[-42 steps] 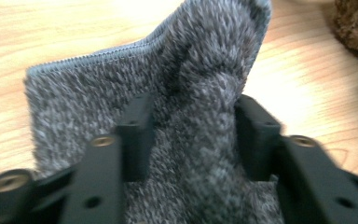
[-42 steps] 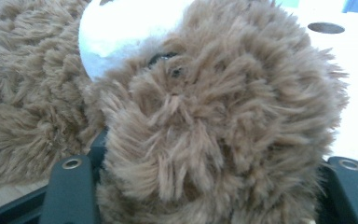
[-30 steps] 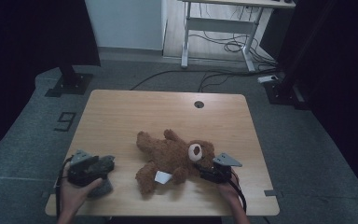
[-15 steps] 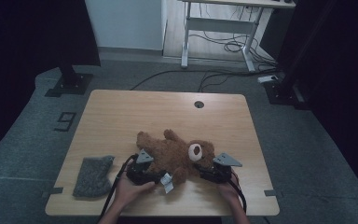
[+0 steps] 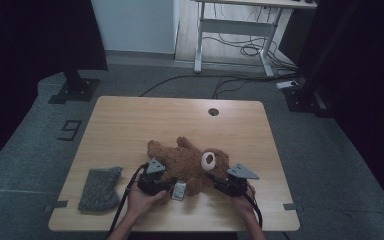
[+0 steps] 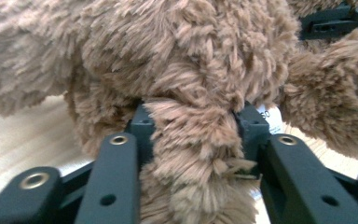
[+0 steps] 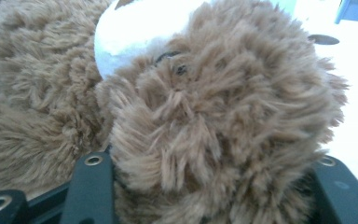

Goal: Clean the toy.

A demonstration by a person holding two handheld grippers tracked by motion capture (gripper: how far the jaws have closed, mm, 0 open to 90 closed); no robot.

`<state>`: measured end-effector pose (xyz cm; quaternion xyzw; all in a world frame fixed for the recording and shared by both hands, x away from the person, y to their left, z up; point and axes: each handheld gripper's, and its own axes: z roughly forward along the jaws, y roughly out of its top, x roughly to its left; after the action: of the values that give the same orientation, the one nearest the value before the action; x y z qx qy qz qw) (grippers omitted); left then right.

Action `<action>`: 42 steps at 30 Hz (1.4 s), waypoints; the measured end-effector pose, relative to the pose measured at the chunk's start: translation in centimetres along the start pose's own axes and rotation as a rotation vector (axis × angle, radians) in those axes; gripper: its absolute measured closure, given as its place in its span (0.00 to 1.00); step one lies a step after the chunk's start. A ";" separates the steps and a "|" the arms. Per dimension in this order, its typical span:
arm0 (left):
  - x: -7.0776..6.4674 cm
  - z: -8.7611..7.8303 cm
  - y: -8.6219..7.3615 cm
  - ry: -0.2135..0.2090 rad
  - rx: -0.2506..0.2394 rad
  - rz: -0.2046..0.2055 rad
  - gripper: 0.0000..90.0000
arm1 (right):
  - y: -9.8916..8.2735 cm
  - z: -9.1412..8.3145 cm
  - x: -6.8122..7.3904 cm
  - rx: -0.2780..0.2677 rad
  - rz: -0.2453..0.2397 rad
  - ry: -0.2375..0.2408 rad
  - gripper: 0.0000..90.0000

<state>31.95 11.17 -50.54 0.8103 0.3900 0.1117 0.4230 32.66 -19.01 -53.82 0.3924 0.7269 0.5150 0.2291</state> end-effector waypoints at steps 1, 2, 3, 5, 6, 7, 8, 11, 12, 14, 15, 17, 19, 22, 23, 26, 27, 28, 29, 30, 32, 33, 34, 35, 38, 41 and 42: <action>0.1 -0.1 0.1 0.003 -0.009 -0.001 0.69 | 0.2 -0.1 -0.1 -0.016 0.002 0.003 0.49; 0.1 -0.2 0.2 0.006 -0.015 -0.002 0.69 | 0.4 -0.3 -0.1 -0.029 -0.003 0.004 0.49; 0.2 -0.3 0.4 0.008 -0.021 0.000 0.69 | 0.6 -0.3 -0.1 -0.036 -0.002 0.004 0.49; 0.4 -0.4 1.0 0.018 -0.024 0.007 0.69 | 1.2 -0.3 -0.1 -0.050 -0.016 -0.003 0.49; 0.5 -0.4 1.2 0.022 -0.024 0.009 0.69 | 1.5 -0.2 -0.2 -0.052 -0.017 -0.005 0.49; 0.7 -0.4 1.7 0.029 -0.023 0.009 0.69 | 1.7 -0.1 -0.4 -0.054 -0.016 -0.005 0.49; 0.9 -0.3 2.0 0.034 -0.023 0.009 0.69 | 1.9 0.2 -0.6 -0.062 -0.012 -0.008 0.49; 1.8 0.6 3.0 0.044 -0.013 0.000 0.69 | 2.4 1.0 -1.3 -0.062 -0.001 -0.019 0.48; 2.1 1.0 3.2 0.045 -0.009 -0.003 0.68 | 2.5 1.3 -1.6 -0.057 0.001 -0.027 0.48; 2.7 1.8 3.4 0.045 0.006 -0.009 0.68 | 2.6 1.9 -2.0 -0.037 0.012 -0.038 0.46; 2.9 2.2 3.4 0.048 0.010 -0.013 0.68 | 2.5 2.1 -2.2 -0.029 0.012 -0.046 0.45; 3.3 2.6 3.3 0.041 0.017 -0.014 0.67 | 2.2 2.6 -2.4 -0.011 0.020 -0.050 0.42; 3.4 2.7 3.1 0.032 0.018 -0.017 0.64 | 1.7 2.8 -2.6 0.000 0.028 -0.056 0.36; 3.4 2.3 3.0 0.049 0.011 -0.014 0.51 | 1.3 2.8 -2.9 0.006 0.062 -0.066 0.17; 3.4 2.0 3.0 0.057 -0.001 -0.012 0.48 | 1.4 2.7 -2.9 0.001 0.068 -0.073 0.14; 3.5 0.6 3.1 0.076 -0.037 -0.027 0.41 | 1.7 1.9 -2.6 -0.030 0.057 -0.092 0.11; 3.6 0.1 3.1 0.078 -0.048 -0.035 0.40 | 1.8 1.7 -2.4 -0.030 0.050 -0.090 0.11; 3.7 -0.6 3.1 0.086 -0.062 -0.038 0.39 | 1.8 1.4 -2.2 -0.027 0.034 -0.093 0.09; 3.8 -1.1 3.1 0.093 -0.071 -0.035 0.39 | 1.8 1.1 -2.0 -0.027 0.007 -0.112 0.09; 3.8 -1.7 3.0 0.096 -0.082 -0.039 0.39 | 1.8 0.8 -1.8 -0.035 -0.002 -0.123 0.09; 3.9 -2.5 2.7 0.090 -0.091 -0.042 0.39 | 1.9 0.1 -1.9 -0.058 0.004 -0.130 0.09; 3.9 -2.7 2.6 0.089 -0.089 -0.044 0.39 | 2.0 -0.1 -2.1 -0.060 0.013 -0.132 0.09; 3.9 -2.9 2.4 0.086 -0.087 -0.044 0.38 | 2.0 -0.2 -2.3 -0.060 0.019 -0.133 0.09; 3.8 -3.2 2.2 0.085 -0.088 -0.044 0.38 | 2.1 -0.4 -2.5 -0.062 0.026 -0.133 0.09; 3.6 -4.1 1.3 0.077 -0.096 -0.041 0.38 | 2.2 -1.3 -2.5 -0.073 0.030 -0.119 0.12; 3.5 -4.7 0.4 0.071 -0.100 -0.049 0.38 | 1.7 -2.1 -2.3 -0.077 0.021 -0.084 0.17; 3.4 -4.8 0.0 0.067 -0.101 -0.053 0.38 | 1.4 -2.4 -2.2 -0.074 0.017 -0.077 0.18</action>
<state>31.75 16.52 -48.06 0.7730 0.4191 0.1468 0.4530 32.63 -21.90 -51.75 0.4095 0.6946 0.5278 0.2669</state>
